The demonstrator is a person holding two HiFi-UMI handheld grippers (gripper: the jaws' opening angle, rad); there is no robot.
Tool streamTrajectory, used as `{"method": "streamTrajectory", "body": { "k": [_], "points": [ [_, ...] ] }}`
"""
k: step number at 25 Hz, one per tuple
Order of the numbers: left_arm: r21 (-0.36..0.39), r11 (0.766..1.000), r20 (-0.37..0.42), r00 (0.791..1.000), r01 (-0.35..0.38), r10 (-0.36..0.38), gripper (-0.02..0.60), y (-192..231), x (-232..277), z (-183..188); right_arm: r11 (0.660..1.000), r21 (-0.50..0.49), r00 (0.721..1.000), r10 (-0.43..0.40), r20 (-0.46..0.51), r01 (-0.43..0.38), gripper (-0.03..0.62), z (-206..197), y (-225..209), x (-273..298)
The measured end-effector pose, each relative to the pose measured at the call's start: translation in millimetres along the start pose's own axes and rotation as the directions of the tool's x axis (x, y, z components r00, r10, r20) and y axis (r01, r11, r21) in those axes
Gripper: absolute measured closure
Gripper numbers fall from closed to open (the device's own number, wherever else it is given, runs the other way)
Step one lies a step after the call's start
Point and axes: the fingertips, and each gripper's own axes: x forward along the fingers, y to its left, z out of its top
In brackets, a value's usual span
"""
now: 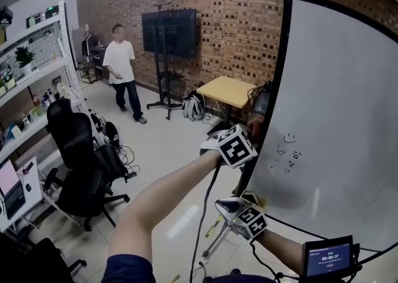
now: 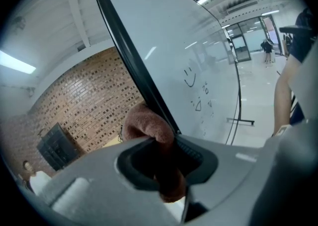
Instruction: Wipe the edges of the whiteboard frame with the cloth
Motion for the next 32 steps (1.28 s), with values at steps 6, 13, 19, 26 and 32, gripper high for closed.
{"method": "streamTrajectory", "body": {
  "k": [6, 13, 19, 26, 32],
  "points": [
    [0.027, 1.000, -0.003, 1.000, -0.010, 0.010, 0.508, 18, -7, 14, 0.999, -0.023, 0.999, -0.047, 0.007, 0.048, 0.572, 36, -22, -9],
    [0.008, 1.000, 0.047, 0.999, -0.011, 0.010, 0.508, 32, -25, 40, 0.995, -0.034, 0.995, -0.099, -0.008, 0.098, 0.572, 67, -47, -27],
    [0.012, 0.999, 0.086, 0.996, -0.038, 0.036, 0.508, 47, -38, 65, 0.981, -0.031, 0.980, -0.192, 0.056, 0.194, 0.582, 105, -78, -41],
    [0.043, 0.997, 0.122, 0.991, -0.065, 0.059, 0.508, 60, -49, 92, 0.971, -0.044, 0.968, -0.231, 0.095, 0.236, 0.582, 138, -94, -54],
    [0.038, 0.996, 0.155, 0.985, -0.082, 0.075, 0.508, 79, -61, 107, 0.962, -0.065, 0.961, -0.258, 0.104, 0.265, 0.582, 154, -103, -58]
  ]
}}
